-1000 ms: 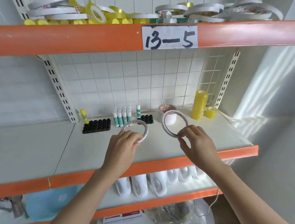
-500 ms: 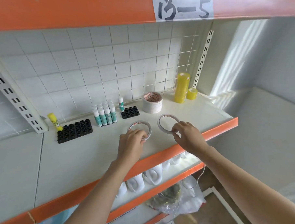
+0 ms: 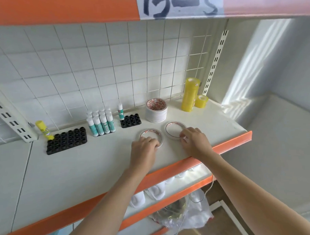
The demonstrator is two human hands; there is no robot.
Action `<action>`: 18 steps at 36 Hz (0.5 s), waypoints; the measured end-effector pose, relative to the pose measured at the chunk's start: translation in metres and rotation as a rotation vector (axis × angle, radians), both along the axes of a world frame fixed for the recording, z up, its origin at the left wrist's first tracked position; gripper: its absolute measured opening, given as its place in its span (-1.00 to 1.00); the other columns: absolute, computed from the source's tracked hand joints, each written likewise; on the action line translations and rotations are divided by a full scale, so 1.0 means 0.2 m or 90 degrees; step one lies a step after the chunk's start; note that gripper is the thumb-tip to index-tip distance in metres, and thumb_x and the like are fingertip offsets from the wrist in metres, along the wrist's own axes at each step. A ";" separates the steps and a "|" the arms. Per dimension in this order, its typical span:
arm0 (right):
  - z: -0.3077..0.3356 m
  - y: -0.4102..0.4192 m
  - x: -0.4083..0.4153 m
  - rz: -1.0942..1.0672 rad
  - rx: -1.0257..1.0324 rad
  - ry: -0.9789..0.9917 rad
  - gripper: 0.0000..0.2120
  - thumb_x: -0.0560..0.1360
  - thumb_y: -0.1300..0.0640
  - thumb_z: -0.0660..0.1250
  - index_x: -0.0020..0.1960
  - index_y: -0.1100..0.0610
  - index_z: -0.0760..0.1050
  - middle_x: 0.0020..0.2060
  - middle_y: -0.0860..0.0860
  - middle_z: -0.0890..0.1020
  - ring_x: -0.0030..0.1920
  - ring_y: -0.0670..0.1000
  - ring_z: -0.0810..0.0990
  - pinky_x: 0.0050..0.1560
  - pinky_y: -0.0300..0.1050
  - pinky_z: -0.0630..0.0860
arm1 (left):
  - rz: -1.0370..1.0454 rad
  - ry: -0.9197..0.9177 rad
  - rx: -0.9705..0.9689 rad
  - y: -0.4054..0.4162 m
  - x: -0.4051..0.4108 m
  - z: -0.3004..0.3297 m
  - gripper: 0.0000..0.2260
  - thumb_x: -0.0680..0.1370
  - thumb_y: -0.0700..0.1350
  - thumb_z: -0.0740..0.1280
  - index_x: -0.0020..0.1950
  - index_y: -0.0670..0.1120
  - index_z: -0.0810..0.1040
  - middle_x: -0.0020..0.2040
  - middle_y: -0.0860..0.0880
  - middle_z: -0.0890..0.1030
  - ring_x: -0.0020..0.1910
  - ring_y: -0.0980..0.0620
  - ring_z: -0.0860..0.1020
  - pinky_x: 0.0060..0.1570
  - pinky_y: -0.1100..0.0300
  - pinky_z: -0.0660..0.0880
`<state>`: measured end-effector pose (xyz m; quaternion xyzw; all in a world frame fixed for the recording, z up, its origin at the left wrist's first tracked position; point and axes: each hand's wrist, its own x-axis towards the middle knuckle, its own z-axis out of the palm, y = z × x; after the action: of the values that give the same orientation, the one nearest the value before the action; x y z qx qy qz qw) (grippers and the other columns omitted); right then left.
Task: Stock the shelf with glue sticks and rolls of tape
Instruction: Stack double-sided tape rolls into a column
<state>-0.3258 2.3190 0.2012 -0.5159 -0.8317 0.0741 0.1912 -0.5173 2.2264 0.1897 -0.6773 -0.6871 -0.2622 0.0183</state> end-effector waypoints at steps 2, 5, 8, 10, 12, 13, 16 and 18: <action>0.00 0.03 0.02 -0.002 -0.019 0.010 -0.80 0.49 0.11 0.31 0.09 0.09 0.58 0.08 0.04 0.59 0.10 0.18 0.49 0.02 0.03 0.43 | -0.002 0.001 0.012 0.03 0.04 -0.01 -0.77 0.27 -0.23 0.59 -0.29 -0.02 0.56 -0.35 0.05 0.56 -0.31 -0.09 0.58 -0.40 0.08 0.39; -0.01 0.07 0.04 -0.009 -0.038 0.014 -0.78 0.50 0.05 0.33 0.12 0.05 0.59 0.14 0.01 0.56 0.17 0.14 0.45 0.08 0.02 0.37 | -0.005 -0.014 0.032 0.04 0.08 -0.02 -0.88 0.37 -0.17 0.50 -0.24 -0.03 0.57 -0.32 0.04 0.56 -0.29 -0.08 0.57 -0.33 0.05 0.43; -0.03 0.09 0.05 -0.020 -0.032 0.017 -0.81 0.52 0.03 0.31 0.08 0.05 0.60 0.11 0.00 0.56 0.14 0.13 0.44 0.05 0.00 0.34 | -0.014 -0.022 0.058 0.04 0.10 -0.05 -0.85 0.47 -0.10 0.24 -0.15 -0.04 0.61 -0.25 0.04 0.58 -0.23 -0.06 0.58 -0.24 0.07 0.47; -0.04 0.10 0.05 -0.024 -0.013 0.029 -0.82 0.53 0.04 0.30 0.06 0.07 0.60 0.07 0.02 0.57 0.10 0.15 0.46 0.02 0.02 0.37 | -0.032 -0.045 0.062 0.04 0.11 -0.06 -0.75 0.48 -0.09 0.14 -0.09 -0.07 0.62 -0.18 0.01 0.58 -0.16 -0.07 0.57 -0.17 0.05 0.50; -0.05 0.11 0.05 -0.013 0.014 0.063 -0.84 0.52 0.08 0.33 0.02 0.12 0.61 0.01 0.06 0.59 0.03 0.20 0.48 -0.03 0.05 0.43 | -0.034 -0.066 0.061 0.04 0.09 -0.05 -0.71 0.48 -0.10 0.11 -0.04 -0.09 0.62 -0.12 -0.02 0.57 -0.10 -0.09 0.55 -0.11 0.03 0.53; -0.06 0.11 0.06 -0.002 0.031 0.089 -0.87 0.51 0.11 0.36 -0.01 0.14 0.61 -0.03 0.08 0.60 -0.01 0.23 0.50 -0.07 0.06 0.47 | -0.024 -0.075 0.061 0.04 0.09 -0.05 -0.71 0.48 -0.10 0.11 -0.04 -0.10 0.61 -0.09 -0.03 0.57 -0.08 -0.10 0.54 -0.09 0.02 0.53; -0.07 0.11 0.07 0.024 0.099 0.158 -0.93 0.47 0.17 0.42 -0.07 0.16 0.60 -0.11 0.09 0.60 -0.12 0.25 0.52 -0.18 0.09 0.53 | 0.023 -0.072 0.065 0.02 0.05 -0.04 -0.72 0.47 -0.09 0.11 -0.04 -0.10 0.60 -0.05 -0.05 0.56 -0.06 -0.14 0.53 -0.09 -0.01 0.53; -0.05 0.12 0.06 0.044 0.162 0.191 -0.94 0.47 0.19 0.40 -0.08 0.16 0.59 -0.13 0.08 0.60 -0.16 0.22 0.52 -0.19 0.06 0.53 | 0.047 -0.060 0.064 0.00 0.03 -0.04 -0.71 0.46 -0.09 0.11 -0.04 -0.10 0.60 -0.06 -0.07 0.55 -0.07 -0.16 0.53 -0.12 0.00 0.54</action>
<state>-0.3130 2.3423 0.1906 -0.4422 -0.8137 0.0508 0.3739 -0.5120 2.2266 0.1824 -0.6366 -0.6978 -0.3271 0.0298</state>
